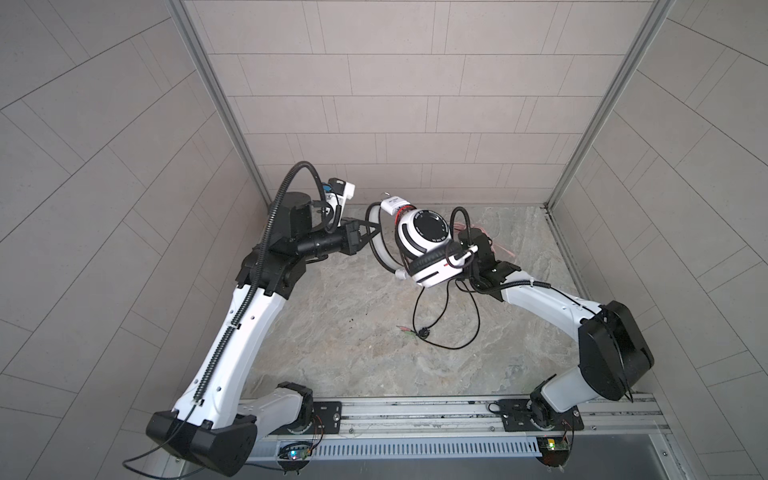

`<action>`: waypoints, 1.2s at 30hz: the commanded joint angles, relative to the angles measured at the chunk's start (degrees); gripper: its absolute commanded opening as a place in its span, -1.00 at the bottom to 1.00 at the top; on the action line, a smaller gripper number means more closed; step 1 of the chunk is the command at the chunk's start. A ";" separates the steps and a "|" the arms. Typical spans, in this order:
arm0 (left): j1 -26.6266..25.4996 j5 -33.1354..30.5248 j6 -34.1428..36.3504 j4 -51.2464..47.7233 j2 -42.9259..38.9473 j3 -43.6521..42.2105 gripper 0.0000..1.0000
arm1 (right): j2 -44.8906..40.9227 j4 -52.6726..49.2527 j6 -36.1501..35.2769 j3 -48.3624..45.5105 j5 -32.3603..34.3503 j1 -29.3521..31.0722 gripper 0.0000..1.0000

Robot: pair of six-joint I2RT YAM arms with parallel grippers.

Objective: Wrap the headphones
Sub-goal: 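Raise the headphones with the left gripper while the right lowers the cable, then pull the black cable taut with the right gripper toward the raised headphones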

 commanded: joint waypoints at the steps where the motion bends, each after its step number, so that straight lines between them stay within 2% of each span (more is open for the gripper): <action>1: 3.74 1.01 -19.88 20.40 -0.28 -0.50 -1.00 | 0.75 9.43 6.41 -1.48 -2.89 -0.18 -0.67; 2: 4.51 -0.30 -24.02 24.27 -0.14 -1.65 -1.00 | 0.85 10.44 7.53 -1.97 -3.05 -0.10 -0.72; 4: 5.21 -3.11 -27.55 28.68 0.33 -2.73 -1.00 | 0.73 10.70 8.19 -2.54 -2.71 -0.10 -0.81; 7: 5.75 -9.56 -28.53 25.01 1.10 -1.48 -1.00 | -0.22 10.74 7.93 -3.98 -2.77 0.21 -0.90; 13: 5.90 -28.64 -24.70 11.16 1.49 1.65 -1.00 | -4.13 2.86 1.68 -5.94 -1.12 1.69 -0.98; 15: 5.95 -35.87 -22.68 7.18 1.44 1.96 -1.00 | -6.82 -1.37 -1.36 -6.31 0.65 1.90 -0.98; 18: 6.16 -42.46 -18.78 3.64 1.21 1.59 -1.00 | -12.15 -8.72 -6.64 -6.59 5.60 1.87 -0.97; 22: 7.82 -47.48 -16.25 1.24 1.39 0.22 -1.00 | -18.36 -16.53 -11.68 -5.72 10.87 1.95 -0.97; 27: 8.87 -52.61 -17.14 1.60 2.50 -1.80 -1.00 | -20.62 -24.98 -15.34 -1.49 11.05 3.88 -0.97; 29: 8.91 -54.33 -18.70 1.11 3.08 -2.22 -1.00 | -19.85 -28.04 -16.75 0.89 11.68 6.80 -0.97; 32: 8.85 -58.75 -21.48 -1.25 3.42 -2.99 -1.00 | -18.90 -31.66 -19.28 3.89 16.30 12.65 -0.97; 36: 7.90 -59.55 -17.33 -1.16 4.05 -3.71 -1.00 | -17.86 -35.28 -23.61 8.33 22.53 19.06 -0.96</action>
